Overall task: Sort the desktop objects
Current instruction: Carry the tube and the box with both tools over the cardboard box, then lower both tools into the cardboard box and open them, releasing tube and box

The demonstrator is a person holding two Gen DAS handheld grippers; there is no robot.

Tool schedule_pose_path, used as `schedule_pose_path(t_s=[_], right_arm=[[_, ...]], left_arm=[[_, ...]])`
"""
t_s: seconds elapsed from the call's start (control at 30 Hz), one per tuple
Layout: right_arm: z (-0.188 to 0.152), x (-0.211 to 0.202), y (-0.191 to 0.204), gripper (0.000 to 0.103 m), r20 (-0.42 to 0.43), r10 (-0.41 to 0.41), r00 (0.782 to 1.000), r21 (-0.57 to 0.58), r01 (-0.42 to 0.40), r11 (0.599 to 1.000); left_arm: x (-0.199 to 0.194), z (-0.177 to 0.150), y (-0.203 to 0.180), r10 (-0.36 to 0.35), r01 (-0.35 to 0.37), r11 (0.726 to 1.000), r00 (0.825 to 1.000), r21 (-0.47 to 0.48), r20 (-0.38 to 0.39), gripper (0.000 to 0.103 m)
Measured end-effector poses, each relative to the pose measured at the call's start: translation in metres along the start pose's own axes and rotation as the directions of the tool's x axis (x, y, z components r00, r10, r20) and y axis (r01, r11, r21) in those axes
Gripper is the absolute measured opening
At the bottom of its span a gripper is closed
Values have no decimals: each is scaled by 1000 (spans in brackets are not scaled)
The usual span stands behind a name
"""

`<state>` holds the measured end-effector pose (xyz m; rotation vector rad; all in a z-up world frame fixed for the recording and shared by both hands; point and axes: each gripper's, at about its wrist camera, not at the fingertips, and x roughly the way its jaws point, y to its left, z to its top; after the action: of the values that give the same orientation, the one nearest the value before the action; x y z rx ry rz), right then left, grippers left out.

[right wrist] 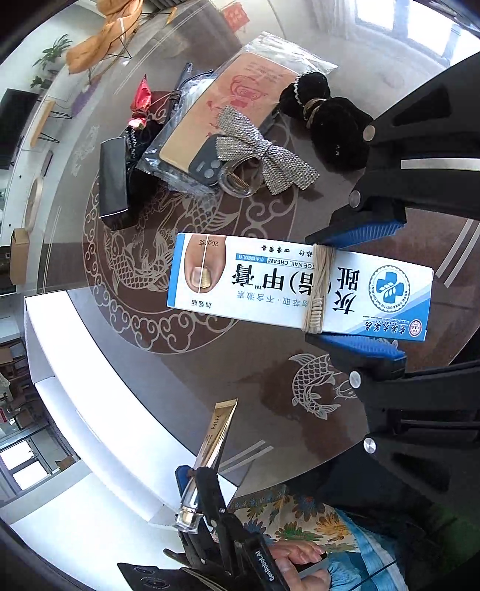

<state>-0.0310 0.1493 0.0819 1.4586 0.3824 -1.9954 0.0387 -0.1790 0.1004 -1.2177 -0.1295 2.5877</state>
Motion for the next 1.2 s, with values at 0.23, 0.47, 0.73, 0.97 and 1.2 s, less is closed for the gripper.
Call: schedule_pose_path(t_s=[0.23, 0.47, 0.73, 0.97, 1.2], right_arm=[[60, -17, 48, 45, 72, 62, 995, -68, -57, 996], [154, -31, 160, 45, 172, 178, 969, -197, -143, 970], [217, 17, 308, 45, 202, 306, 930, -323, -232, 918], [204, 104, 364, 45, 144, 199, 969, -382, -132, 915], [188, 126, 376, 49, 95, 117, 989, -429, -65, 901]], left_arm=[[-90, 47, 66, 54, -38, 994, 984, -98, 168, 29], [-143, 63, 170, 306, -261, 938, 934, -230, 187, 29], [-110, 13, 277, 395, -348, 838, 918, -420, 27, 29], [-71, -8, 301, 415, -414, 808, 905, -420, -93, 29], [-46, -6, 296, 431, -456, 814, 889, -360, -154, 71]])
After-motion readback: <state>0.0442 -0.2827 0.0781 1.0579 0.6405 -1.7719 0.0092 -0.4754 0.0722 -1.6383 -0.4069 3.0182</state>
